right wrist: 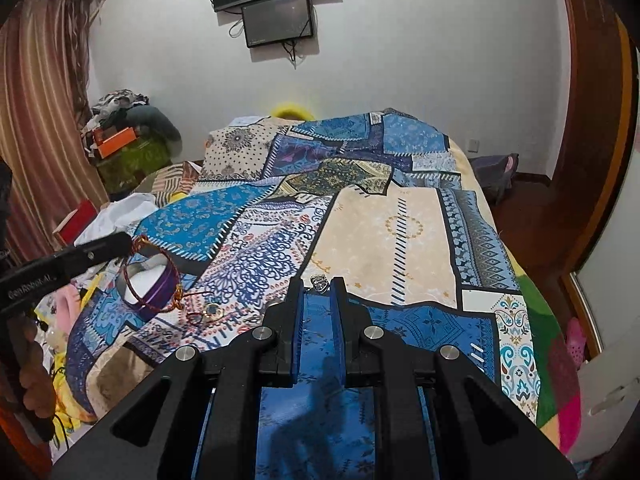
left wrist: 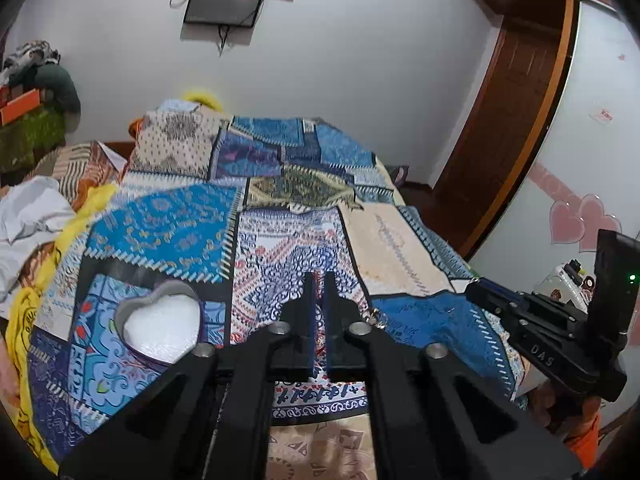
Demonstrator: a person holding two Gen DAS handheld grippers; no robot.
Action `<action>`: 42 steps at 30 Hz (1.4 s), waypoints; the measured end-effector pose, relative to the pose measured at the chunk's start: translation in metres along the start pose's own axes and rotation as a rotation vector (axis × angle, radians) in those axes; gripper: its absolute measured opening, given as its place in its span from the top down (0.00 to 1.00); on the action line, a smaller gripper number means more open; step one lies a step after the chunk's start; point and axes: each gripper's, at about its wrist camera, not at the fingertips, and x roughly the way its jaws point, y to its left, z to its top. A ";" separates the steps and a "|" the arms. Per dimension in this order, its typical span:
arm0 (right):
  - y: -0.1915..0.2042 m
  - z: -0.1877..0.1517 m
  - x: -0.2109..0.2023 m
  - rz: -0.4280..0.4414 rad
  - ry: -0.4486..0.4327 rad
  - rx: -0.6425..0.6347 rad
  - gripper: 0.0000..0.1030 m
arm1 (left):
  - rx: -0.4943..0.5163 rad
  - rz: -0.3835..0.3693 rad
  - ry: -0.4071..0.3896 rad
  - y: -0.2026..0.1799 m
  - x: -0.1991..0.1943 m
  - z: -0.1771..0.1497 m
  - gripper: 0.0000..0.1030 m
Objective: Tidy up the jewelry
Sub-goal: 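Lift the bracelet with the left gripper and carry it toward the heart tin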
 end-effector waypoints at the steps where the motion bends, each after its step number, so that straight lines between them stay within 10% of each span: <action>1: 0.001 0.001 -0.001 0.002 -0.004 -0.002 0.89 | 0.001 0.000 -0.008 0.000 -0.004 0.001 1.00; 11: 0.028 0.006 -0.010 0.036 -0.037 -0.035 0.89 | 0.041 0.069 -0.025 0.016 -0.023 -0.002 0.98; 16: 0.038 0.003 -0.006 0.050 -0.027 -0.044 0.89 | 0.012 0.096 0.094 0.036 0.007 -0.023 0.64; 35: 0.030 0.001 0.002 0.031 0.006 -0.032 0.89 | -0.227 0.015 0.299 0.081 0.100 -0.059 0.64; 42: 0.033 0.001 0.005 0.043 0.015 -0.038 0.89 | -0.196 0.019 0.270 0.072 0.096 -0.053 0.94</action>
